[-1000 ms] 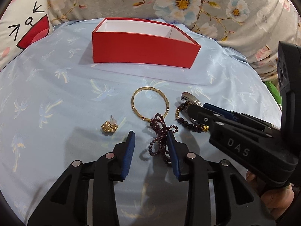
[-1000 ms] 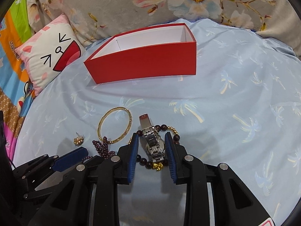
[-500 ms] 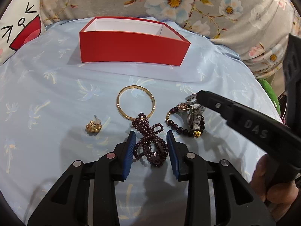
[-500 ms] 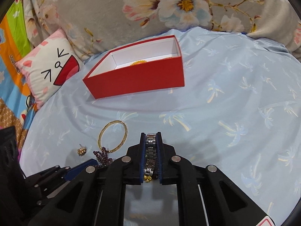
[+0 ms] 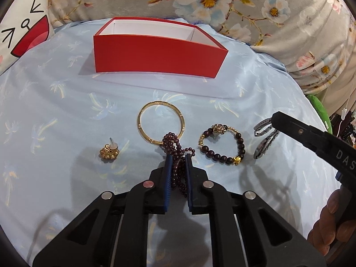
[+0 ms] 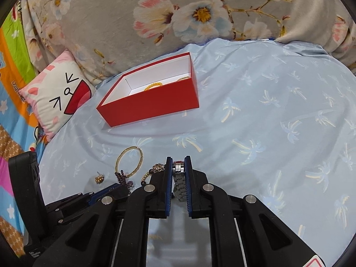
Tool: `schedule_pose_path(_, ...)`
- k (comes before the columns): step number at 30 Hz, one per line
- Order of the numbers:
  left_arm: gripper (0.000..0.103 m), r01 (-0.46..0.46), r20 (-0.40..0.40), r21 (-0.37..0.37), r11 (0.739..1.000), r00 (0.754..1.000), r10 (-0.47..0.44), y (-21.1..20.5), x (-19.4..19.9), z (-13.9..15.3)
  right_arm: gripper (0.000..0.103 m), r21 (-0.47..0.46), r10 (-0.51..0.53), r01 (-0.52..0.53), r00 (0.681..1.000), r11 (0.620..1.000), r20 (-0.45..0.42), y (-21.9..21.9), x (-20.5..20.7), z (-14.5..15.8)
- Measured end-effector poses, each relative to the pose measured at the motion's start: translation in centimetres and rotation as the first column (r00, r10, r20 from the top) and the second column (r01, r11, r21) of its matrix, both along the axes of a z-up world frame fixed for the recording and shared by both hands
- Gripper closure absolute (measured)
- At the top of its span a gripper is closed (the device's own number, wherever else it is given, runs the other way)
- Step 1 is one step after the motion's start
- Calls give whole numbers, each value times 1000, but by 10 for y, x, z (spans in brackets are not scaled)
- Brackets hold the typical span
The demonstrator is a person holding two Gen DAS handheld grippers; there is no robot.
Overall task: Organize jewelry
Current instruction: 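Carry the garnet strand and watch into the red box and release them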
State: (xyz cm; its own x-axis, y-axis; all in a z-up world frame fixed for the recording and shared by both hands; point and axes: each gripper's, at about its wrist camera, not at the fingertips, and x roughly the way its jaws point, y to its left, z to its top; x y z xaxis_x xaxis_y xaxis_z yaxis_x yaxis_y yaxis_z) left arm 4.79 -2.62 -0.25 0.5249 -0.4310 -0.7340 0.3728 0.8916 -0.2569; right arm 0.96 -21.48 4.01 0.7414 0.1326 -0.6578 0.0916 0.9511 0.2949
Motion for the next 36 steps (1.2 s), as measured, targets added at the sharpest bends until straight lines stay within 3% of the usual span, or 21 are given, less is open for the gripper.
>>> schedule_pose_path(9, 92, -20, 32, -30, 999, 999, 21, 16, 0, 24, 93, 2, -10, 10, 999, 1000, 48, -7, -2, 22)
schedule_pose_path(18, 92, -87, 106, -35, 996, 990, 90, 42, 34, 66, 93, 12, 16, -17, 995, 1000, 102, -9, 26, 49)
schedule_pose_path(27, 92, -106, 187, -35, 994, 976, 111, 40, 92, 100, 93, -1, 43, -43, 987, 999, 156, -7, 90, 78)
schedule_pose_path(36, 92, -89, 177, -37, 995, 980, 94, 15, 164, 99, 93, 16, 69, -72, 990, 997, 120, 1, 168, 69)
